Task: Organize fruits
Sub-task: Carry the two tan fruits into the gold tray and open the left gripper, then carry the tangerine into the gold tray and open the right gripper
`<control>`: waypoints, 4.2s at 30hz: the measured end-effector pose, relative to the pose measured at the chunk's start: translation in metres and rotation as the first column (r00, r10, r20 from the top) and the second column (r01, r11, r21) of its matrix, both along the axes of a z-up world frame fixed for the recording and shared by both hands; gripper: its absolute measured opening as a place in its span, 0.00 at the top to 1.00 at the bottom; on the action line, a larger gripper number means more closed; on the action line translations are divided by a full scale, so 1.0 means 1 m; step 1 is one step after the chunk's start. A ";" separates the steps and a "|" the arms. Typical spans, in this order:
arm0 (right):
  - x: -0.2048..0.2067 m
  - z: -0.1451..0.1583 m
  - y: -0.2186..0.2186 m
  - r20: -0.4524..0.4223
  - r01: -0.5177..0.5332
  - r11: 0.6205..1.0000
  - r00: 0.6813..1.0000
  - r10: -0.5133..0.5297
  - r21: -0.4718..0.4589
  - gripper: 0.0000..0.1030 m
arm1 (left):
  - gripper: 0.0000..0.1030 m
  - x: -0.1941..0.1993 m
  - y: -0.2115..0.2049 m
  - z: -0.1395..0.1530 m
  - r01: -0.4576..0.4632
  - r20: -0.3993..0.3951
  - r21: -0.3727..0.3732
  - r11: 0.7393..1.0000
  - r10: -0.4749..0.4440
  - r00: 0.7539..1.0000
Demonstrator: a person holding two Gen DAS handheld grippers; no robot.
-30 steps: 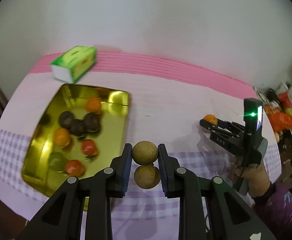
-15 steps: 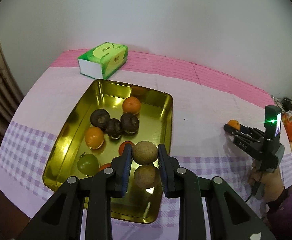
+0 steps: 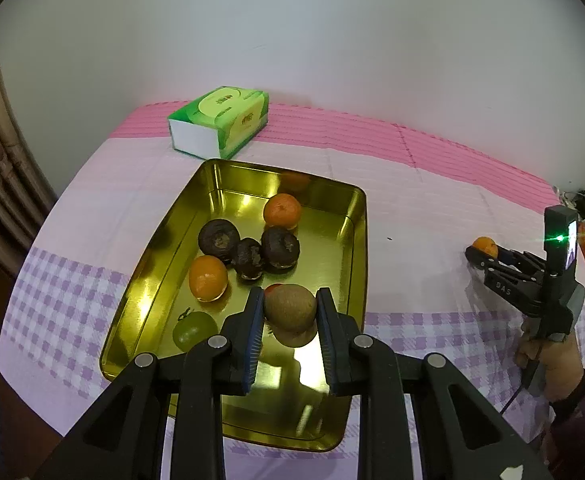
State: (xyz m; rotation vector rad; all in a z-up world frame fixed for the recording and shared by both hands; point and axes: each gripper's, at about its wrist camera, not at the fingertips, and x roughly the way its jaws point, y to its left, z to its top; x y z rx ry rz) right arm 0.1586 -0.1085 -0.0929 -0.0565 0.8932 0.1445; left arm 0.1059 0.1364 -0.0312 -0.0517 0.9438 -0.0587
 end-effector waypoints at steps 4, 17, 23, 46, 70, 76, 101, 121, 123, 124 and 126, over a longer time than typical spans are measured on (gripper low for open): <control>0.001 0.000 -0.001 -0.004 0.002 1.000 1.000 -0.002 0.002 0.61 | 0.78 0.001 0.001 -0.002 -0.003 0.001 0.015 1.000 0.003 1.000; 0.001 -0.001 -0.002 -0.004 0.001 1.000 1.000 -0.001 0.000 0.60 | 0.78 0.004 0.003 -0.012 -0.014 -0.005 0.062 0.998 0.014 1.000; 0.002 -0.001 -0.002 -0.004 0.000 1.000 1.000 0.000 0.002 0.60 | 0.78 0.005 0.002 -0.015 -0.012 -0.008 0.078 0.997 0.013 1.000; 0.003 -0.001 -0.003 -0.007 -0.005 1.000 1.000 0.005 0.004 0.60 | 0.78 0.007 0.003 -0.019 0.002 -0.029 0.094 0.996 0.000 1.000; 0.004 -0.002 -0.004 -0.008 -0.010 1.000 1.000 0.010 0.005 0.60 | 0.62 0.008 0.004 -0.022 -0.011 -0.030 0.146 0.989 0.015 0.999; 0.004 -0.001 -0.004 -0.007 -0.011 1.000 1.000 0.011 0.000 0.60 | 0.49 0.007 0.007 -0.019 -0.038 -0.014 0.174 0.984 0.041 0.999; -0.040 0.046 0.062 0.045 -0.166 0.977 0.986 0.161 0.132 0.60 | 0.38 0.011 0.038 -0.007 -0.141 0.011 0.179 0.974 0.141 0.990; -0.031 0.098 0.179 0.129 -0.411 0.896 0.910 0.393 0.167 0.60 | 0.35 0.014 0.075 -0.001 -0.228 0.019 0.172 0.958 0.228 0.973; -0.028 0.097 0.184 0.126 -0.418 0.892 0.908 0.401 0.175 0.60 | 0.35 0.014 0.079 -0.001 -0.234 0.018 0.175 0.956 0.234 0.972; -0.027 0.096 0.188 0.124 -0.422 0.890 0.906 0.405 0.176 0.60 | 0.35 0.015 0.082 0.000 -0.240 0.022 0.176 0.955 0.240 0.971; -0.025 0.095 0.194 0.121 -0.428 0.887 0.903 0.412 0.174 0.60 | 0.35 0.015 0.086 0.001 -0.248 0.026 0.174 0.953 0.247 0.969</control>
